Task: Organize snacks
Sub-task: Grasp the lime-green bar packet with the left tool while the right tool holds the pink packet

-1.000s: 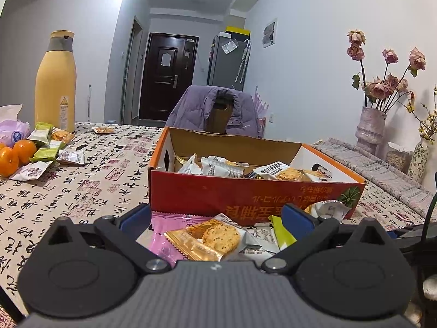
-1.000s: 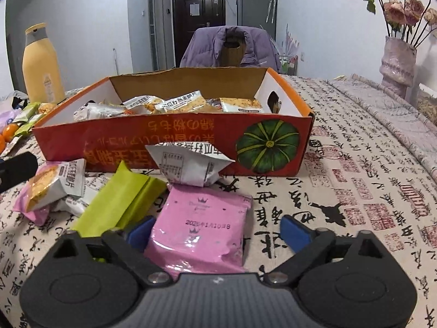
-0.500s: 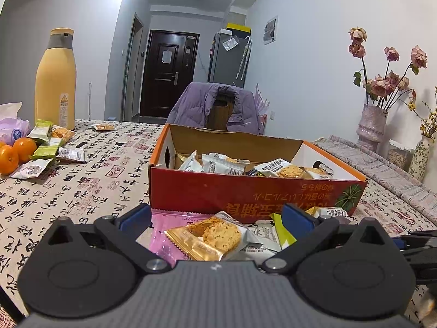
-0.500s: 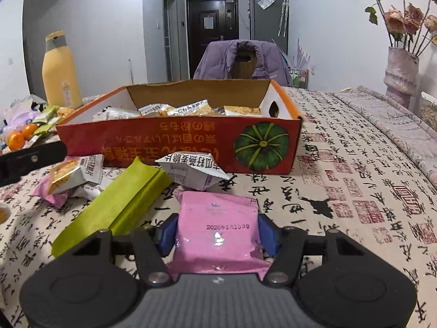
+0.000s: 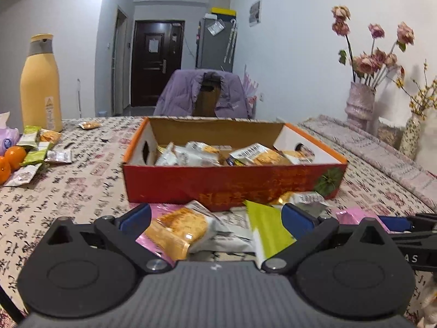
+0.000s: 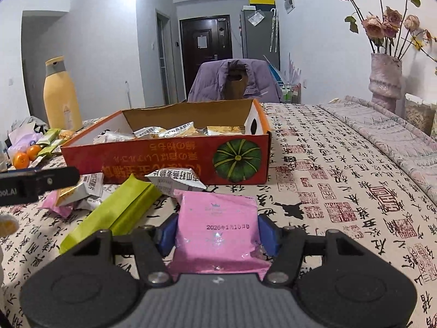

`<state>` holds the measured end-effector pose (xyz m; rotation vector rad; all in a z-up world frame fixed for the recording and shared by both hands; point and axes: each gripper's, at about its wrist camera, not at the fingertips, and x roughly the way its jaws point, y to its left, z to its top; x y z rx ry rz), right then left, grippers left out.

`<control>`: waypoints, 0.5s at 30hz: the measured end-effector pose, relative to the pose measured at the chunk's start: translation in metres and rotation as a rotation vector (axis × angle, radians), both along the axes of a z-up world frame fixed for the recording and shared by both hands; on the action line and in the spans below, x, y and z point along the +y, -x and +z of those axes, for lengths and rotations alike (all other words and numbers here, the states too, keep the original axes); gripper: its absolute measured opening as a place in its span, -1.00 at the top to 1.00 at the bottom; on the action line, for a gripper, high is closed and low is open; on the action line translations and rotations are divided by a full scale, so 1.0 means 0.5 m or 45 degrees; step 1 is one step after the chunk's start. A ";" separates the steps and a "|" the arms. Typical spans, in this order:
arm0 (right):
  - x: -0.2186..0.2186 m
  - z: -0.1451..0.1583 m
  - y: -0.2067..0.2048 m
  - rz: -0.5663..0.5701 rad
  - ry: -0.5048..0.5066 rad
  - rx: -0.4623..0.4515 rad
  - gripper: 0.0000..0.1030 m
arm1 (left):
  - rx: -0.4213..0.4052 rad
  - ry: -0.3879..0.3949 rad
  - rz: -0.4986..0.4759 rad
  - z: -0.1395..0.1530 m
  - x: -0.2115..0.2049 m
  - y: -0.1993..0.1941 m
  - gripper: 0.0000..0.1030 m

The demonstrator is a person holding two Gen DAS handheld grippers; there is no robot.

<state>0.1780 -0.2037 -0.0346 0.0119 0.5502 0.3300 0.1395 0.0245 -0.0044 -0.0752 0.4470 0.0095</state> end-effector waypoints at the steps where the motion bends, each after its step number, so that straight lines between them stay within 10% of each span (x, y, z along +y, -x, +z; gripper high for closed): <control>1: -0.003 -0.001 0.001 -0.001 -0.005 0.000 -0.17 | 0.018 -0.001 -0.007 -0.001 -0.007 -0.002 -1.00; 15: -0.042 -0.009 0.010 -0.025 -0.059 -0.010 -0.18 | 0.186 -0.087 -0.102 -0.024 -0.110 -0.029 -0.76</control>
